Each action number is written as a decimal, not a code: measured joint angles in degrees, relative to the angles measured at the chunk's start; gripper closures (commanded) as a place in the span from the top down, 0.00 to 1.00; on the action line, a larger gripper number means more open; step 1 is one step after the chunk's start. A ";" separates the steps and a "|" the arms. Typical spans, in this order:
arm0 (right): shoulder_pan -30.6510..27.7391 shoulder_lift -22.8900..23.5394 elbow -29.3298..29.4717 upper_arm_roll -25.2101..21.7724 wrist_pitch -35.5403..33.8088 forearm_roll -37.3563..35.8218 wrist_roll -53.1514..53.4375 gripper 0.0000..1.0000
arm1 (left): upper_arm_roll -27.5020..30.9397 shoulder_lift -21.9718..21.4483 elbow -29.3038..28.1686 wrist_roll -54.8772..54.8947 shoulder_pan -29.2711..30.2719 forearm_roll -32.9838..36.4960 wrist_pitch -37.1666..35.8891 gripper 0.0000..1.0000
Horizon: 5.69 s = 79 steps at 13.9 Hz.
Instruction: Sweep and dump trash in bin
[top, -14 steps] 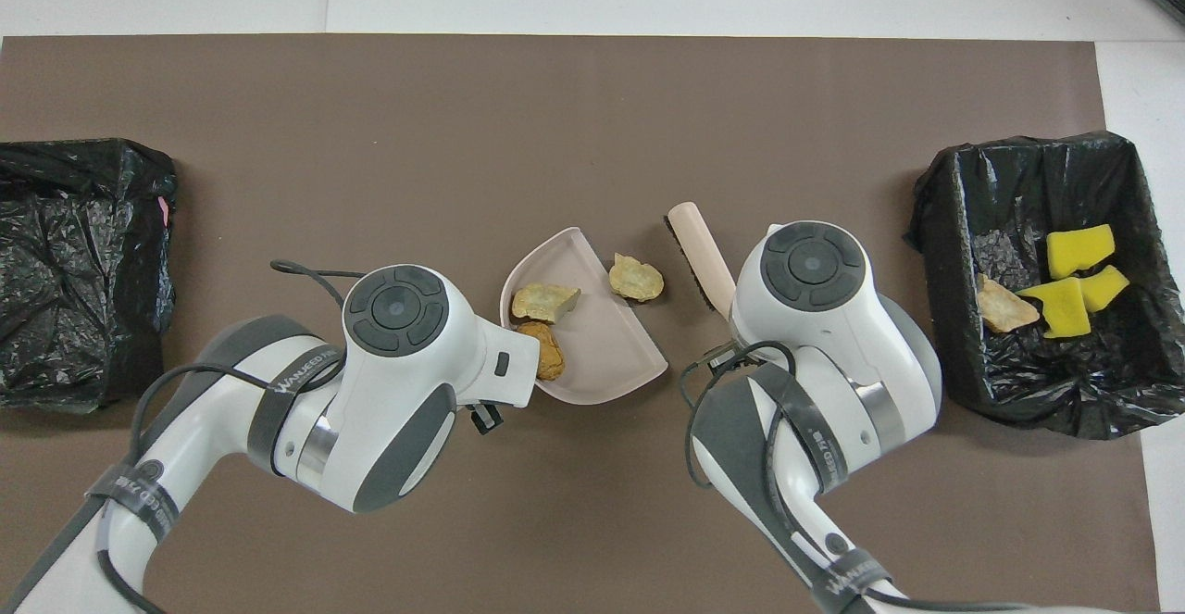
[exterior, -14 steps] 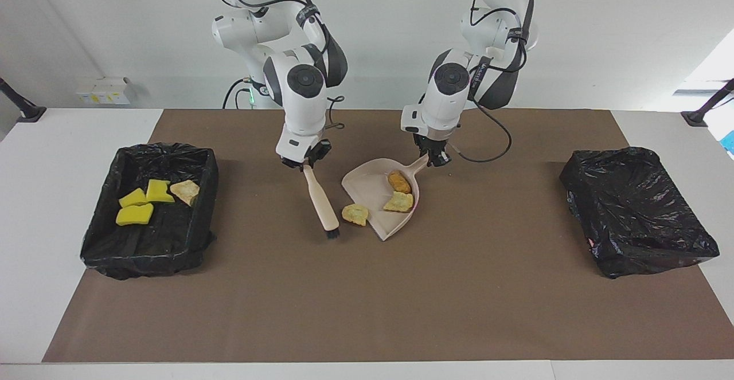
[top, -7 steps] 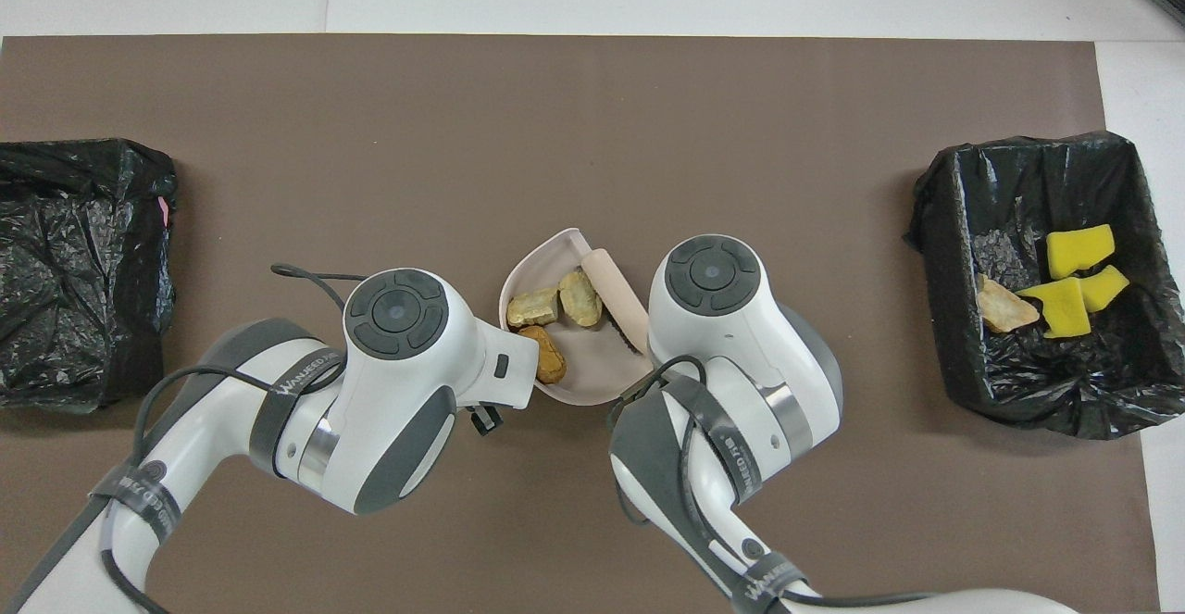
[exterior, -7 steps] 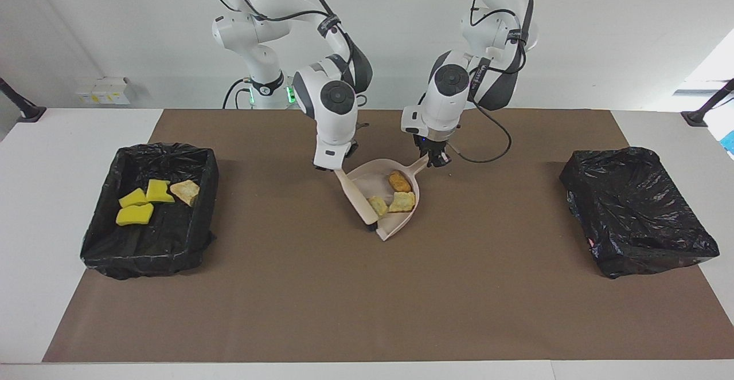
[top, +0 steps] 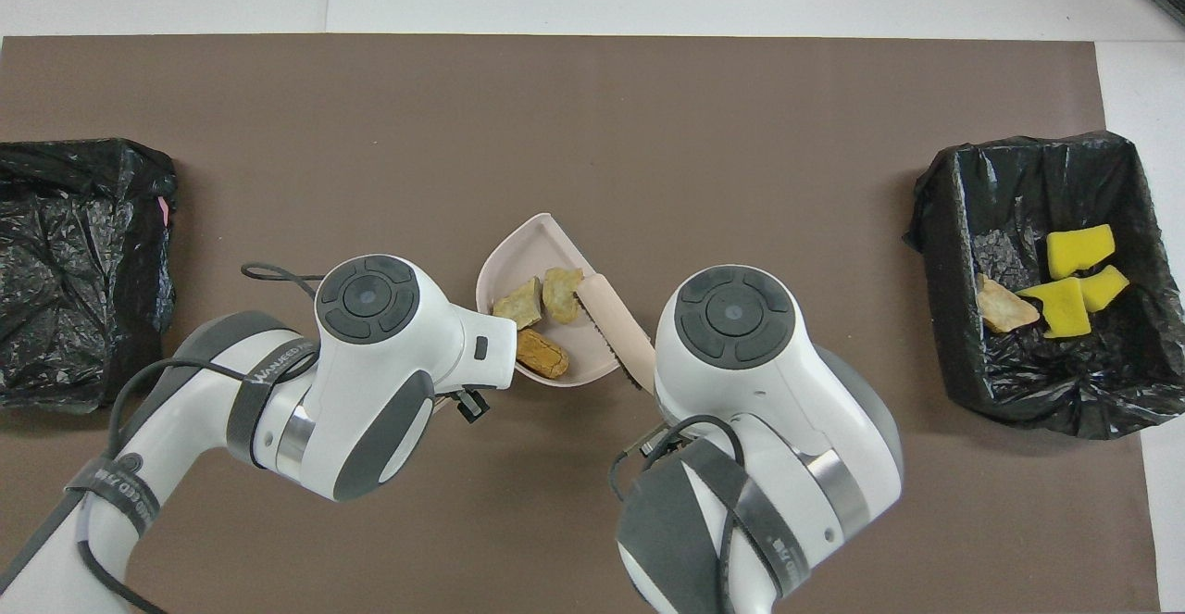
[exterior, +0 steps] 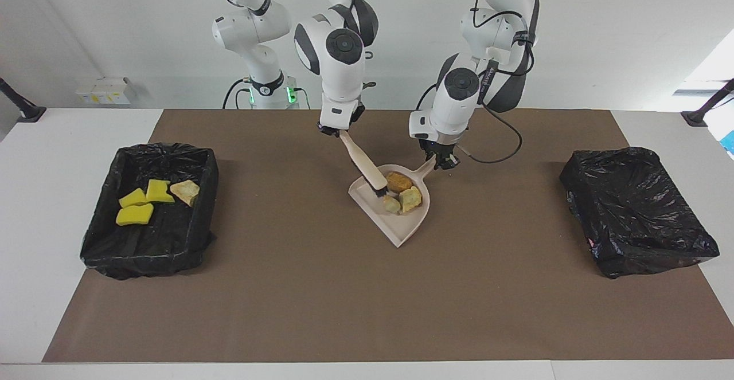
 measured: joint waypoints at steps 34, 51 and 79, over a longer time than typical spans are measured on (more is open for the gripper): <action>18.78 1.42 -9.75 0.13 17.34 2.96 47.88 1.00 | 4.29 -8.57 13.57 17.43 53.14 4.77 -17.19 0.00; -20.68 -8.55 6.33 -1.18 -2.51 -6.39 -9.87 1.00 | 2.46 -5.01 18.96 22.42 47.94 45.07 -13.64 0.00; -26.54 -2.14 20.36 -7.59 -8.86 -4.78 -2.53 1.00 | 0.58 -7.69 21.19 -11.04 21.31 4.79 -24.77 0.00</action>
